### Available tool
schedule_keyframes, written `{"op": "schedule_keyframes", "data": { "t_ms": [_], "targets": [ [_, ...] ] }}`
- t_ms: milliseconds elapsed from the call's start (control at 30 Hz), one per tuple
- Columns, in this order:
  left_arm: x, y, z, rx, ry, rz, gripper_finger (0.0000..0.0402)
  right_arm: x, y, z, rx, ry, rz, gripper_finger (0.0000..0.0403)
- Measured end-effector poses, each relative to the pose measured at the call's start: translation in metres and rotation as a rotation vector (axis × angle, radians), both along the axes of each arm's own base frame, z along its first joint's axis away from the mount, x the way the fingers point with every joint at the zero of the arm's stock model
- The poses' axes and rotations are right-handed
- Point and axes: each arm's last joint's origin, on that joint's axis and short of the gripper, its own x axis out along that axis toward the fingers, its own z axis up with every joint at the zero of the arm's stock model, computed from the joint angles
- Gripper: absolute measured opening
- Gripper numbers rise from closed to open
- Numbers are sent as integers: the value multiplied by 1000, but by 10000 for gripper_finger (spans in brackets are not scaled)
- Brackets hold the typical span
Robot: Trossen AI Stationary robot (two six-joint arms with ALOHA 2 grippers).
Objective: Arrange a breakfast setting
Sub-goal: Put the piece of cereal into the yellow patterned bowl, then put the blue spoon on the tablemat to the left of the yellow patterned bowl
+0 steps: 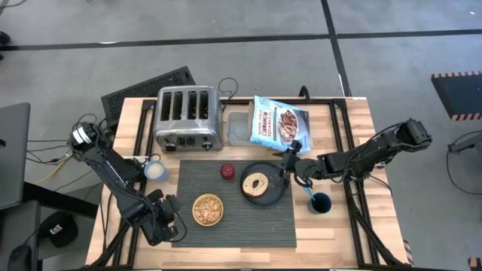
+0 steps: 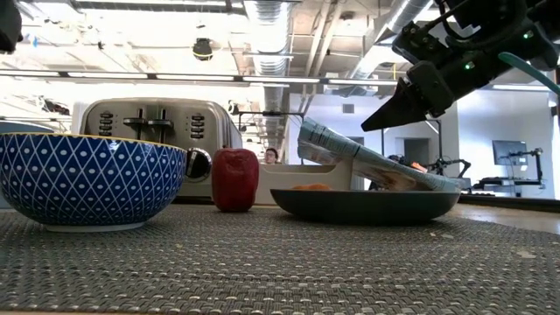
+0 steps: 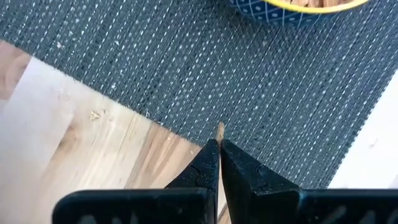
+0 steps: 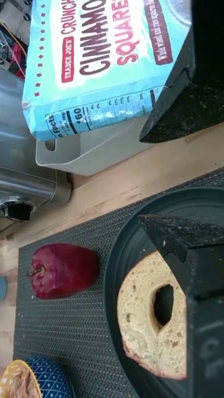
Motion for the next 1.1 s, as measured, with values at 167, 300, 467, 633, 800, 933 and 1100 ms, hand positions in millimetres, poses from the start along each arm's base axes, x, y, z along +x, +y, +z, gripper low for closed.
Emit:
{"op": "schedule_keyframes", "data": {
  "t_ms": [167,300,467,633,800,933,1100],
  "targets": [
    [3,0,1,6,-33,7,0,0,0,0,0,0,1,228],
    [11,-2,8,3,-97,-6,0,0,0,0,0,0,0,228],
    [31,-1,32,60,-237,-30,0,0,0,0,0,0,0,228],
    [54,6,42,113,-354,-70,0,0,0,0,0,0,0,228],
    [68,19,37,175,-342,-68,8,0,0,0,7,-2,-3,228],
    [75,25,38,184,-352,-67,47,0,0,0,7,-1,-3,228],
    [76,26,39,192,-339,-101,120,0,0,0,2,2,1,228]
  ]
}}
